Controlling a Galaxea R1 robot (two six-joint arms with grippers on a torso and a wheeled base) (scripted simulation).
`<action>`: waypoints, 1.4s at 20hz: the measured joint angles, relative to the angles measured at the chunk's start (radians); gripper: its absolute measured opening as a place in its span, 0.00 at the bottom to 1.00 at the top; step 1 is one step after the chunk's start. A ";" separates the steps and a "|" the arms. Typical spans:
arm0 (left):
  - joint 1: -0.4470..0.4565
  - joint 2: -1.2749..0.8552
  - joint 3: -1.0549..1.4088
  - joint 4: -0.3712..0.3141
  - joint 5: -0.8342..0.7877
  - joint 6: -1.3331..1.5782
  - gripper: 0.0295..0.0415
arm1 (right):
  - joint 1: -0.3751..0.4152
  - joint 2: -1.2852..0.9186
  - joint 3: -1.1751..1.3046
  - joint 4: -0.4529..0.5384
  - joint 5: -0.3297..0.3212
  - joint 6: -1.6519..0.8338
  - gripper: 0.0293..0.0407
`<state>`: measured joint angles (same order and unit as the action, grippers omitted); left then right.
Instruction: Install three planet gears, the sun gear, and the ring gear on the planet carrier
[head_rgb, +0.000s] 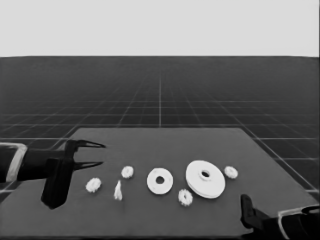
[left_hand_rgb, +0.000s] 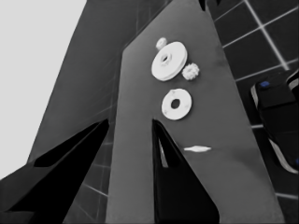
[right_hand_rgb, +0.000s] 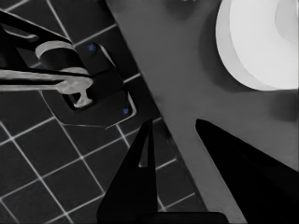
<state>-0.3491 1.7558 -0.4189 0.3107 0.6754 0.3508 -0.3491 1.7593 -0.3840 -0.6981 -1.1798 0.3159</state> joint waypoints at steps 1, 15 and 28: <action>0.071 -0.003 0.071 -0.073 0.049 -0.003 0.00 | -0.054 0.014 0.053 0.076 0.023 -0.003 0.00; 0.400 0.910 -1.172 -0.097 0.781 -1.423 0.75 | -0.006 0.000 -0.003 0.000 0.000 0.000 0.81; 0.515 0.957 -1.296 -0.020 0.708 -1.370 0.14 | -0.006 0.000 -0.003 0.000 0.000 0.000 0.81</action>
<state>0.1659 2.7127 -1.7151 0.2904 1.3834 -1.0191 -0.3547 1.7592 -0.3868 -0.6977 -1.1801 0.3159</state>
